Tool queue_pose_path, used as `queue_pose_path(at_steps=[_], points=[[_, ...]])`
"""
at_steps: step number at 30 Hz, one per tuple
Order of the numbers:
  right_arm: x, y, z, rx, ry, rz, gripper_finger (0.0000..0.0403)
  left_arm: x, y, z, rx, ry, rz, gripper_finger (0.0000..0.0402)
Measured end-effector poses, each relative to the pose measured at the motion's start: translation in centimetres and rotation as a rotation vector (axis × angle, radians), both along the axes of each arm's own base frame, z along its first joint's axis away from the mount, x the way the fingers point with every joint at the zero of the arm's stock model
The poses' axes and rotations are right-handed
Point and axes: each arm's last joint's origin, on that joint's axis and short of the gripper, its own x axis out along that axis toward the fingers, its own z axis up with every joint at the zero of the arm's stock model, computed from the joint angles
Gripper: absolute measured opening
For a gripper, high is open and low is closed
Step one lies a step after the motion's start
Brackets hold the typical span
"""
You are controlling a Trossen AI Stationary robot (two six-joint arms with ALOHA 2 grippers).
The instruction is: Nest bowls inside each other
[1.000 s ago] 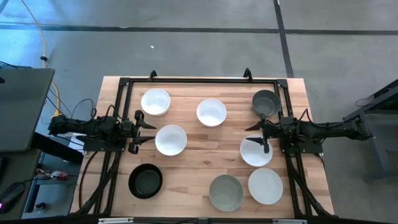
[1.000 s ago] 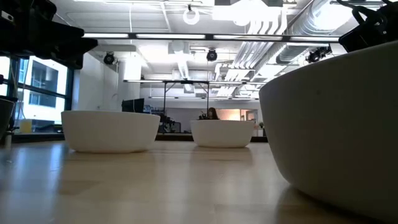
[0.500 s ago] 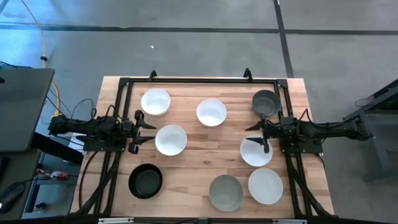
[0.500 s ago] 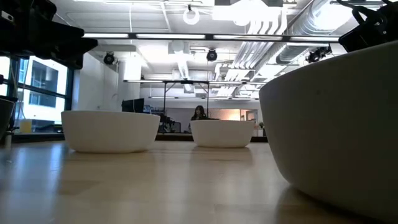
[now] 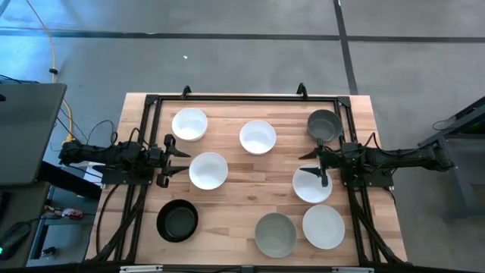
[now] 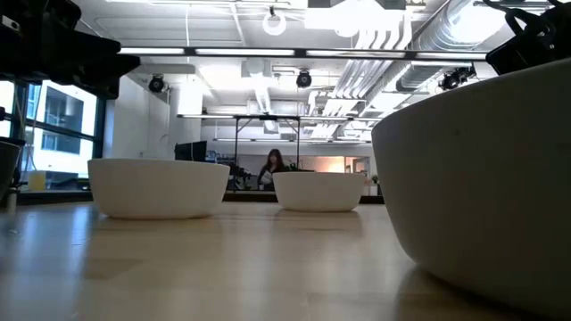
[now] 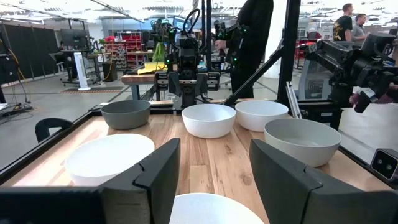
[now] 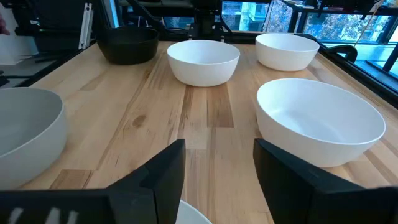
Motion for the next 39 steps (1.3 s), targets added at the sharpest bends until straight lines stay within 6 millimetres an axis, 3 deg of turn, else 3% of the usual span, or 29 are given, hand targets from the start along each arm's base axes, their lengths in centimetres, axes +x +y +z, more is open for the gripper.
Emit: queue_pose_path(at_steps=[4, 13, 19, 27, 35, 39], points=[[0.0, 0.0, 0.2, -0.063, -0.022, 0.014, 0.0183, 0.0, 0.0, 0.0, 0.000, 0.000, 0.000, 0.0182], [0.1, 0.0, 0.4, -0.017, -0.048, 0.003, 0.0183, 0.0, 0.0, 0.2, -0.059, -0.029, -0.003, 0.0182], [0.2, 0.0, 1.2, 0.243, -0.116, -0.044, 0.0183, 0.0, 0.0, 0.5, -0.293, -0.070, -0.018, 0.0182], [0.3, 0.0, 1.7, 0.447, -0.167, -0.068, 0.0183, 0.0, 0.0, 0.6, -0.308, -0.084, -0.020, 0.0182], [0.3, 0.0, 2.0, 0.386, -0.196, -0.057, 0.0183, -0.1, 0.0, 0.9, -0.302, -0.106, -0.021, 0.0182], [0.3, 0.0, 2.0, 0.340, -0.196, -0.052, 0.0183, -0.1, 0.0, 0.9, -0.204, -0.106, -0.005, 0.0182]])
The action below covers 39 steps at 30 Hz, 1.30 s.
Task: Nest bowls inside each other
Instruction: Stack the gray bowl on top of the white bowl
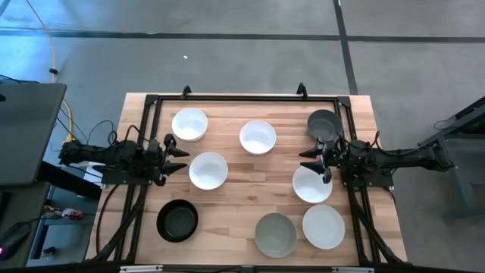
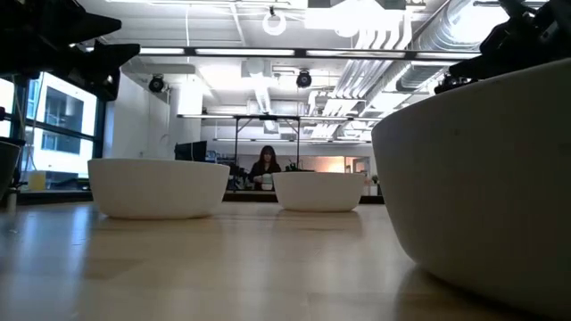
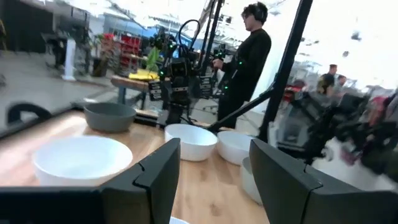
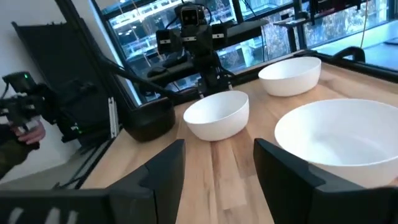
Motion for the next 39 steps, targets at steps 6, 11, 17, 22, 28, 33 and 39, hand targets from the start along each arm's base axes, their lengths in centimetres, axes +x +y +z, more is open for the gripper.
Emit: queue_pose_path(at_steps=[6, 11, 17, 22, 28, 33, 39], points=[[0.0, 0.0, -0.1, -0.183, 0.006, -0.010, 0.0183, 0.0, 0.0, -0.3, 0.185, 0.046, 0.030, 0.0182], [0.0, -0.1, -0.1, -0.241, 0.007, -0.016, 0.0183, 0.0, 0.0, -0.4, 0.280, 0.066, 0.038, 0.0182], [0.0, -0.1, -0.1, -0.242, 0.006, -0.016, 0.0183, 0.0, 0.0, -0.4, 0.279, 0.066, 0.038, 0.0182], [0.0, -0.1, 0.0, -0.248, -0.003, -0.024, 0.0183, 0.0, 0.0, -0.3, 0.269, 0.056, 0.037, 0.0182], [0.0, -0.4, 0.1, -0.241, 0.023, -0.125, 0.0183, -0.1, 0.0, 0.8, 0.287, -0.061, 0.035, 0.0182], [-0.3, -0.5, 3.3, -0.176, 0.071, -0.153, 0.0183, -0.2, 0.0, 1.3, 0.265, -0.112, 0.034, 0.0182], [-1.9, -1.1, 9.4, -0.041, 0.281, -0.393, 0.0183, -0.1, 0.3, 1.2, 0.272, -0.068, 0.145, 0.0182]])
